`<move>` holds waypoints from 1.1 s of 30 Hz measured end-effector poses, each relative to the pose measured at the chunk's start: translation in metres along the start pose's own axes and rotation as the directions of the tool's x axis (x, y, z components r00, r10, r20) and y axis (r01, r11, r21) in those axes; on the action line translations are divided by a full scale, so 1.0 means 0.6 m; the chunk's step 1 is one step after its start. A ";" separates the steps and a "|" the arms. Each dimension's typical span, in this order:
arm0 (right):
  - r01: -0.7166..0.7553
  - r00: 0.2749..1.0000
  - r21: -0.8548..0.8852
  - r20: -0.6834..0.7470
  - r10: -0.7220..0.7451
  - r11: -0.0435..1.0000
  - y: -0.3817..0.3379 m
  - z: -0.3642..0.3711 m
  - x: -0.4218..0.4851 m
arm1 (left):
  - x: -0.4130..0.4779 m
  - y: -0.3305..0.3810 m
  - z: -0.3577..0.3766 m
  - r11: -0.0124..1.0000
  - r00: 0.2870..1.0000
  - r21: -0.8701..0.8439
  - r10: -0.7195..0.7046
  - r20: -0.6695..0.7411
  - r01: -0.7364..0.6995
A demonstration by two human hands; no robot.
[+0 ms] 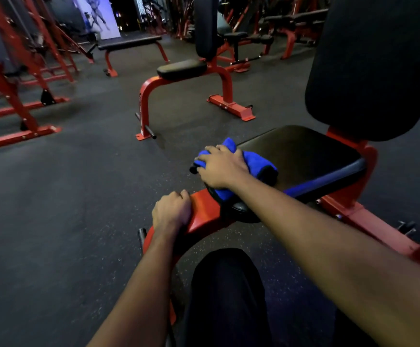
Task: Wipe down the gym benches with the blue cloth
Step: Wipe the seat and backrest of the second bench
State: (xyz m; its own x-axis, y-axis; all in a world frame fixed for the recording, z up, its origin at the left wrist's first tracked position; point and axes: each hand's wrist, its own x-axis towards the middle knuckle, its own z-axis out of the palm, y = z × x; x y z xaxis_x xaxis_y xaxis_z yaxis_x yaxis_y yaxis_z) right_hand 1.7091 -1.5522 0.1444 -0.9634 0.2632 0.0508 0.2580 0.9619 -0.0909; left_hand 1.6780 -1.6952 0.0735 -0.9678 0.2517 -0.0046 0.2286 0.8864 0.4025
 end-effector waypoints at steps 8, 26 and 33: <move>-0.024 0.988 0.019 -0.149 0.026 1.000 0.022 0.023 -0.146 | -0.001 0.000 0.002 1.000 1.000 -0.004 -0.015 -0.015 0.015; -0.028 0.993 0.036 -0.117 0.032 0.999 0.036 0.011 -0.139 | 0.002 -0.014 0.007 0.994 0.995 0.052 0.094 -0.017 -0.093; -0.213 0.977 0.104 0.022 0.212 0.971 0.079 -0.017 0.005 | 0.006 -0.016 0.007 0.996 0.996 0.028 0.090 -0.003 -0.090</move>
State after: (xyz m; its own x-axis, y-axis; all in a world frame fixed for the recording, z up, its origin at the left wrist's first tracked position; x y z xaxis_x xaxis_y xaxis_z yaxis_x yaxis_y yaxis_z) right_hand 1.7192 -1.5054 0.1503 -0.8880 0.4597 0.0084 0.4487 0.8704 -0.2025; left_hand 1.6727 -1.7012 0.0660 -0.9435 0.3296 0.0342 0.3178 0.8708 0.3752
